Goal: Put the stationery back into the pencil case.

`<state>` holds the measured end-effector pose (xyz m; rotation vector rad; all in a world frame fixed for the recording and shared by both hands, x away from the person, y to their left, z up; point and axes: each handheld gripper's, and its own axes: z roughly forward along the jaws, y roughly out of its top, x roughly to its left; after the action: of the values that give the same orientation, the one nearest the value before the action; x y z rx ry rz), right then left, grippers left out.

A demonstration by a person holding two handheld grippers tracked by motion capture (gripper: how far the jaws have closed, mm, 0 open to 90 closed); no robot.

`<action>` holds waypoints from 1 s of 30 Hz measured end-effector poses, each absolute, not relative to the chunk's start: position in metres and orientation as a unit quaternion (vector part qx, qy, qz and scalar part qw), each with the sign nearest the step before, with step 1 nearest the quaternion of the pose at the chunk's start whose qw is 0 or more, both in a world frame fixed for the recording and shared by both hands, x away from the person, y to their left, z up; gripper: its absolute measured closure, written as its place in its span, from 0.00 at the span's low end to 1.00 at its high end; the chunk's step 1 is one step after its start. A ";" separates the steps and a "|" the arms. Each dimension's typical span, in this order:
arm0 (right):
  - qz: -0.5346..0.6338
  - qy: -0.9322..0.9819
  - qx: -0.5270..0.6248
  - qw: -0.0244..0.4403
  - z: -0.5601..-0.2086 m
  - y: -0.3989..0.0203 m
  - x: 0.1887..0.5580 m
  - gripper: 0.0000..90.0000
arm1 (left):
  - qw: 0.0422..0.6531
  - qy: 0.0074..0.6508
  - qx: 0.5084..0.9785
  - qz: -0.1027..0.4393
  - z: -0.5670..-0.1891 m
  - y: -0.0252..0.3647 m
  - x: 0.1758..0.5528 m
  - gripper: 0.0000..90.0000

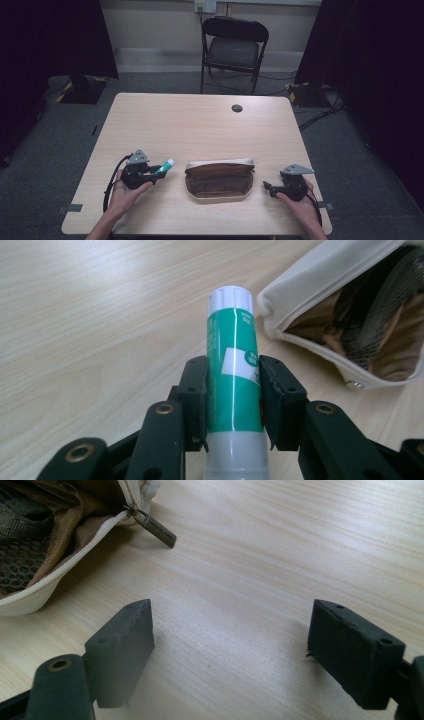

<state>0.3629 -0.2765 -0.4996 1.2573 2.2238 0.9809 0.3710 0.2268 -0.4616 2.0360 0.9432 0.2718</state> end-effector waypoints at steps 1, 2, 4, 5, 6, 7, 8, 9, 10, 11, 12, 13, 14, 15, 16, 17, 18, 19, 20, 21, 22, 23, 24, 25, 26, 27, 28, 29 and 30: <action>0.351 0.796 0.450 0.201 -0.500 -0.277 0.363 0.20 | 0.428 0.377 0.814 0.110 -0.460 0.227 0.370 0.73; 0.351 0.796 0.450 0.201 -0.500 -0.276 0.363 0.20 | 0.433 0.376 0.812 0.110 -0.458 0.228 0.369 0.73; 0.351 0.796 0.450 0.201 -0.500 -0.276 0.363 0.20 | 0.440 0.376 0.808 0.111 -0.454 0.230 0.367 0.73; 0.351 0.796 0.450 0.201 -0.500 -0.276 0.363 0.20 | 0.444 0.374 0.807 0.112 -0.452 0.231 0.365 0.73; 0.351 0.796 0.449 0.202 -0.500 -0.276 0.363 0.20 | 0.447 0.373 0.805 0.110 -0.451 0.231 0.364 0.73; 0.351 0.796 0.449 0.201 -0.500 -0.276 0.363 0.20 | 0.450 0.372 0.804 0.112 -0.450 0.232 0.362 0.73; 0.351 0.796 0.450 0.201 -0.500 -0.276 0.363 0.20 | 0.454 0.370 0.803 0.112 -0.448 0.233 0.361 0.73; 0.351 0.796 0.450 0.201 -0.500 -0.276 0.363 0.20 | 0.456 0.367 0.802 0.113 -0.447 0.234 0.360 0.73; 0.351 0.796 0.450 0.201 -0.500 -0.276 0.363 0.20 | 0.461 0.366 0.801 0.112 -0.446 0.235 0.358 0.73; 0.351 0.796 0.449 0.201 -0.500 -0.276 0.363 0.20 | 0.462 0.366 0.800 0.113 -0.444 0.236 0.357 0.73; 0.351 0.796 0.449 0.201 -0.500 -0.276 0.363 0.20 | 0.466 0.365 0.798 0.113 -0.443 0.236 0.356 0.73; 0.351 0.796 0.449 0.201 -0.500 -0.276 0.363 0.20 | 0.470 0.365 0.796 0.113 -0.441 0.237 0.355 0.73; 0.351 0.796 0.449 0.201 -0.500 -0.276 0.363 0.20 | 0.472 0.363 0.795 0.115 -0.440 0.237 0.354 0.73; 0.351 0.796 0.449 0.201 -0.500 -0.276 0.363 0.20 | 0.475 0.362 0.794 0.114 -0.438 0.236 0.354 0.73; 0.351 0.796 0.449 0.201 -0.500 -0.276 0.363 0.20 | 0.478 0.358 0.794 0.117 -0.434 0.236 0.353 0.73; 0.351 0.796 0.449 0.201 -0.500 -0.276 0.363 0.20 | 0.478 0.358 0.794 0.117 -0.434 0.236 0.353 0.73; 0.351 0.796 0.449 0.201 -0.500 -0.276 0.363 0.20 | 0.484 0.357 0.791 0.116 -0.432 0.237 0.353 0.73; 0.351 0.796 0.449 0.201 -0.500 -0.276 0.363 0.20 | 0.488 0.357 0.788 0.113 -0.430 0.237 0.353 0.73; 0.352 0.797 0.448 0.201 -0.500 -0.276 0.363 0.20 | 0.490 0.355 0.788 0.114 -0.427 0.237 0.351 0.73; 0.352 0.797 0.448 0.201 -0.500 -0.276 0.363 0.20 | 0.490 0.355 0.788 0.114 -0.427 0.237 0.351 0.73; 0.352 0.797 0.448 0.201 -0.500 -0.276 0.363 0.20 | 0.495 0.351 0.787 0.111 -0.424 0.235 0.350 0.73; 0.352 0.797 0.448 0.201 -0.500 -0.276 0.363 0.20 | 0.495 0.351 0.787 0.111 -0.424 0.235 0.350 0.73; 0.352 0.797 0.448 0.201 -0.500 -0.276 0.363 0.20 | 0.495 0.349 0.788 0.112 -0.423 0.234 0.348 0.73; 0.352 0.797 0.448 0.201 -0.500 -0.276 0.364 0.20 | 0.497 0.345 0.789 0.112 -0.421 0.232 0.347 0.73; 0.352 0.797 0.448 0.201 -0.500 -0.276 0.364 0.20 | 0.500 0.336 0.790 0.112 -0.418 0.229 0.346 0.73; 0.352 0.797 0.448 0.201 -0.500 -0.276 0.364 0.20 | 0.500 0.336 0.790 0.112 -0.418 0.229 0.346 0.73; 0.352 0.797 0.448 0.201 -0.500 -0.276 0.364 0.20 | 0.502 0.330 0.792 0.111 -0.415 0.225 0.343 0.73; 0.352 0.797 0.448 0.202 -0.500 -0.276 0.364 0.20 | 0.504 0.326 0.792 0.109 -0.414 0.222 0.342 0.73; 0.352 0.797 0.448 0.201 -0.500 -0.276 0.364 0.20 | 0.503 0.323 0.794 0.110 -0.413 0.221 0.341 0.73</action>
<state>0.3636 -0.2762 -0.4996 1.2525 2.2254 0.9820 0.3414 0.2207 -0.4130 1.9176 0.7797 0.2652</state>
